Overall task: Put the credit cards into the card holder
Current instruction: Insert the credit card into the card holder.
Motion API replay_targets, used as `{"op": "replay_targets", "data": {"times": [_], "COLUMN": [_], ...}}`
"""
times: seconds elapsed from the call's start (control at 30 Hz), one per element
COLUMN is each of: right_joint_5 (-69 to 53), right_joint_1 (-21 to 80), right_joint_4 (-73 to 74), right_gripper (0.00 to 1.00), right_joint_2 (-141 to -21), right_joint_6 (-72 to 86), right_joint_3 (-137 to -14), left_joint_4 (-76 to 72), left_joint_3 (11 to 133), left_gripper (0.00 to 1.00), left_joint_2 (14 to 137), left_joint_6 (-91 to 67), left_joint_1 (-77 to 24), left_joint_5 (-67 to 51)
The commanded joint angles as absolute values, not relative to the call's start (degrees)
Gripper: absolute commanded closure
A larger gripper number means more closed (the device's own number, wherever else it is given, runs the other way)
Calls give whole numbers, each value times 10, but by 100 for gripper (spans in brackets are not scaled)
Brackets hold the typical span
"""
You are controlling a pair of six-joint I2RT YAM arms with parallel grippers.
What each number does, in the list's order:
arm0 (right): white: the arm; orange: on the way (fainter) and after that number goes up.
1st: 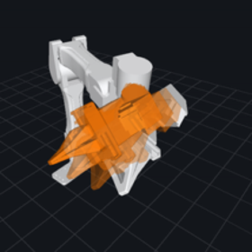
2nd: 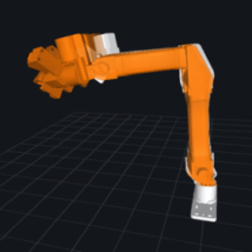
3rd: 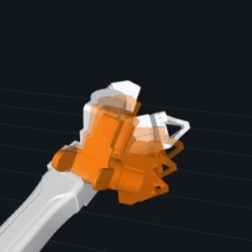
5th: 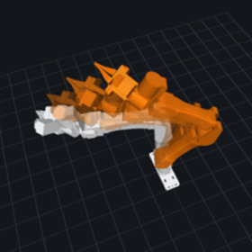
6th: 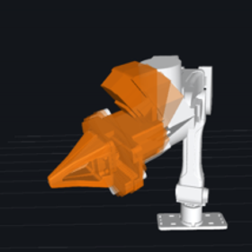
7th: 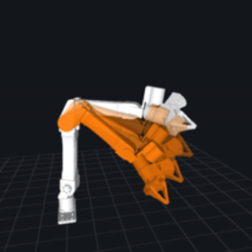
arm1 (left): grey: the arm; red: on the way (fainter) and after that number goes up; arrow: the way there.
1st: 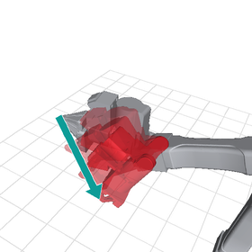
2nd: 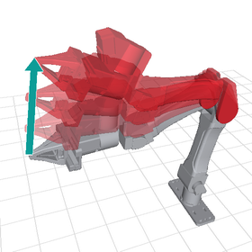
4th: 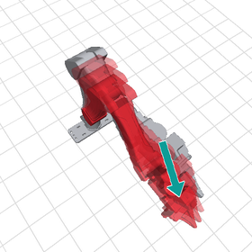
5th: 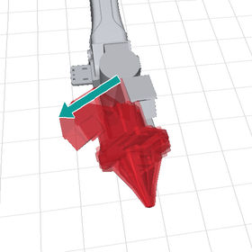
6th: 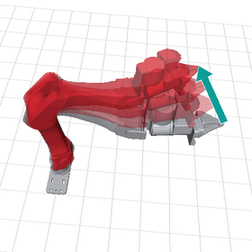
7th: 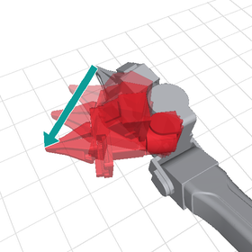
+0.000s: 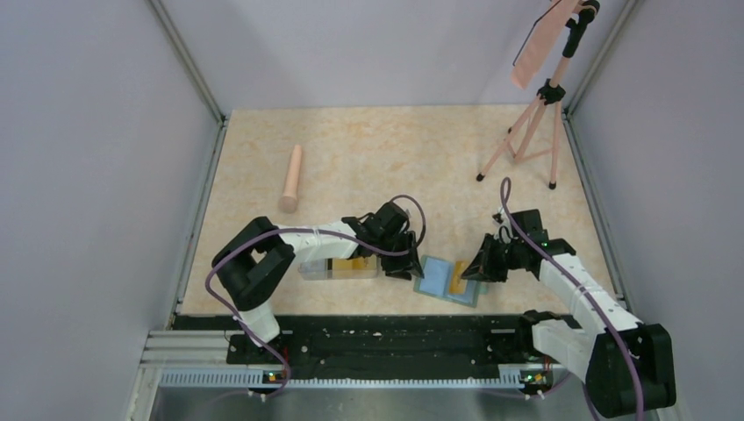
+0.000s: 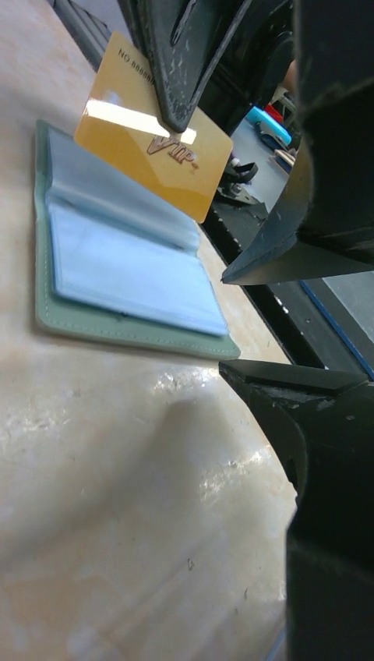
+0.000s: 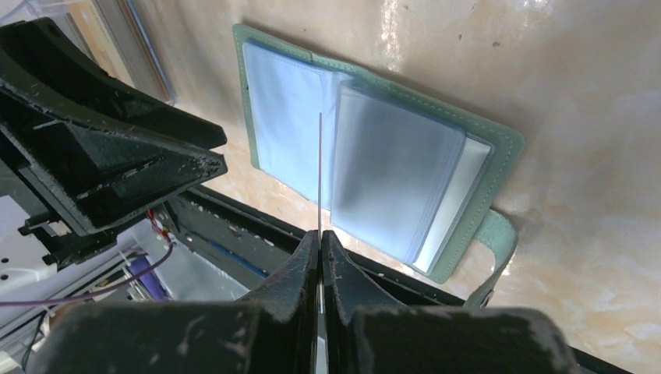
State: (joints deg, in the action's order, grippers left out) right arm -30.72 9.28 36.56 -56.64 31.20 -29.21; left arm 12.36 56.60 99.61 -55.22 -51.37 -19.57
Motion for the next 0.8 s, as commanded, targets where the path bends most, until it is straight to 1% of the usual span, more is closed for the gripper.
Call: {"op": "replay_targets", "data": {"times": [0.0,0.27,0.53,0.77], "right_joint_5": [-349,-371,-332,-317], "right_joint_1": [88,89,93,122], "right_joint_4": [311,264,273,255], "right_gripper": [100,100,100,100], "right_joint_2": [-569,-596,-632,-668], "right_joint_6": [302,310,307,316], "right_joint_3": [-284,-268,-272,-268], "left_joint_4": [137,145,155,158], "left_joint_3": [586,582,584,587], "left_gripper": [55,58,61,61], "left_joint_2": [1009,1016,1031,1037], "left_joint_6": [-536,-531,-531,-529], "left_joint_1": [-515,-515,-515,-515], "left_joint_5": [-185,-176,-170,-168]}}
